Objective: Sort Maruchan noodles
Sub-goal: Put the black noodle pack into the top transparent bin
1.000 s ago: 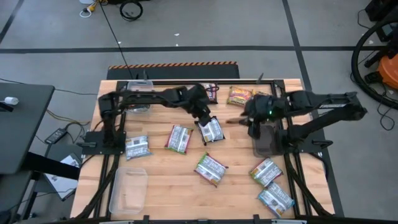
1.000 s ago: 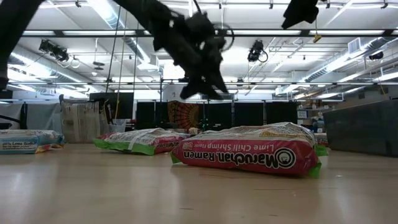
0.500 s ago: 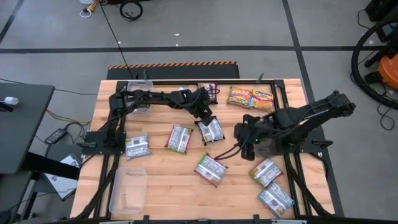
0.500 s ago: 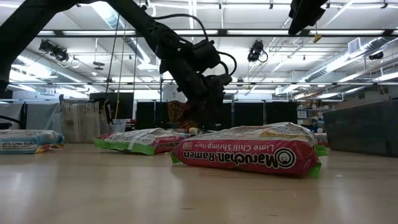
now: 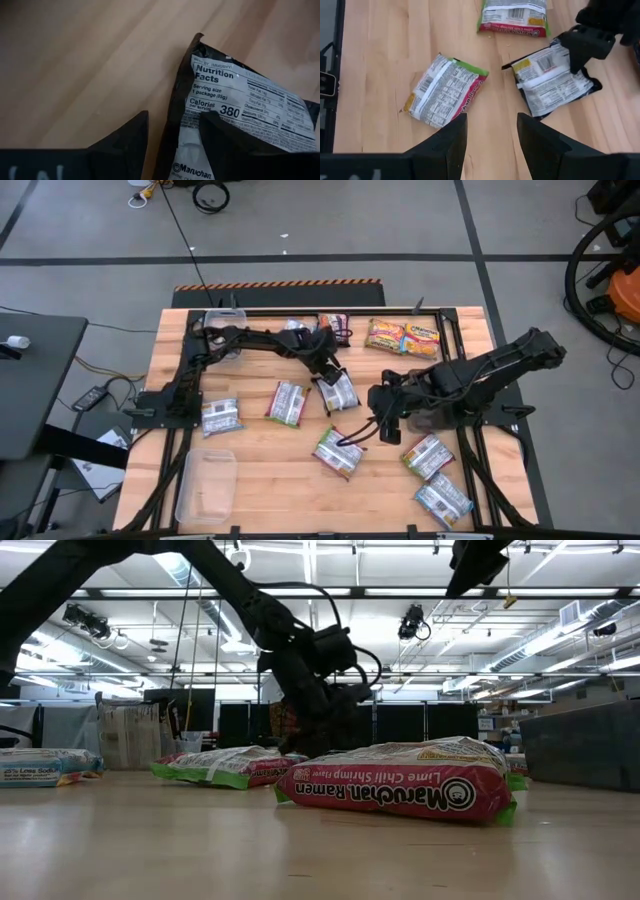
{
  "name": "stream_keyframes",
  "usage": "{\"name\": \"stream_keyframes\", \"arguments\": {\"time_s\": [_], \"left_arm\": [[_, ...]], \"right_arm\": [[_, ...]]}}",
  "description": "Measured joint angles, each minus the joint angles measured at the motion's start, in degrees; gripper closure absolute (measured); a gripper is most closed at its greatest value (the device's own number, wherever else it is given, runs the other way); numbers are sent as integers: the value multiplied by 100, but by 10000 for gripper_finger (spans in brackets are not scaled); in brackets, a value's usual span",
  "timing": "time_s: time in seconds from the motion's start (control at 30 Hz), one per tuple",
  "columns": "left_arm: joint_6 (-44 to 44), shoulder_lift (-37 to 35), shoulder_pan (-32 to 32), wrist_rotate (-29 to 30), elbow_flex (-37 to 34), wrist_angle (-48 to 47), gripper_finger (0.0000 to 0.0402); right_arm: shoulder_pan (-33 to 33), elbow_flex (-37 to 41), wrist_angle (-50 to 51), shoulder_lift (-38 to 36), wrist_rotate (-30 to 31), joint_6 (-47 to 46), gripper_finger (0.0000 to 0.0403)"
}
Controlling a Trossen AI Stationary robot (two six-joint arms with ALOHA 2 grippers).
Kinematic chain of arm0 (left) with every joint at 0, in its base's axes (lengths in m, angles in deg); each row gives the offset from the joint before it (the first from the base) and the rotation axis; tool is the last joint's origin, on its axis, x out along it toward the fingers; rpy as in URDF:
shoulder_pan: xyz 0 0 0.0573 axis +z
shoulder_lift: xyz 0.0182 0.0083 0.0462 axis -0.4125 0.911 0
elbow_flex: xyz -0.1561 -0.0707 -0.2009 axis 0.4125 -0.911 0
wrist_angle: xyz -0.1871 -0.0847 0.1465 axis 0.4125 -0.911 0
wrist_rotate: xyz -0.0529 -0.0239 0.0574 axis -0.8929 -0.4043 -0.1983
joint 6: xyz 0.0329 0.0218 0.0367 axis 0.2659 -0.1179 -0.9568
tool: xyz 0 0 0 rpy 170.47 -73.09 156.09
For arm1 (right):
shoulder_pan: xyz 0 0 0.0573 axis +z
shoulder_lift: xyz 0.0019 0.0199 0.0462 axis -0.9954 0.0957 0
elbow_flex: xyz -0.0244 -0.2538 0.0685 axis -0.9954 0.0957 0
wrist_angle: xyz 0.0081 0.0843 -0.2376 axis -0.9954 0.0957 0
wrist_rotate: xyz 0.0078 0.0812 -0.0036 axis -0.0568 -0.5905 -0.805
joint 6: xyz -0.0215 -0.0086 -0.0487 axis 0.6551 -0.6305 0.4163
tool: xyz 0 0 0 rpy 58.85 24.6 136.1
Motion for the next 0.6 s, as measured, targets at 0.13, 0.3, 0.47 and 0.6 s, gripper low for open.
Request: {"name": "stream_keyframes", "arguments": {"time_s": [0.13, 0.3, 0.47, 0.6], "left_arm": [[-119, 0, -78, -39, 7, -155, 239], [-173, 2, -152, 40, -2, -267, 331], [-169, -76, -114, -395, -29, -489, 390], [-486, -595, -35, -349, -1, -909, 396]], "right_arm": [[-82, 0, 3, 0, 5, 158, 225], [-178, 2, 34, -64, 79, 474, 225], [-295, 2, 137, -314, 463, 662, 225], [-402, 2, 212, -565, 816, 675, 225]]}}
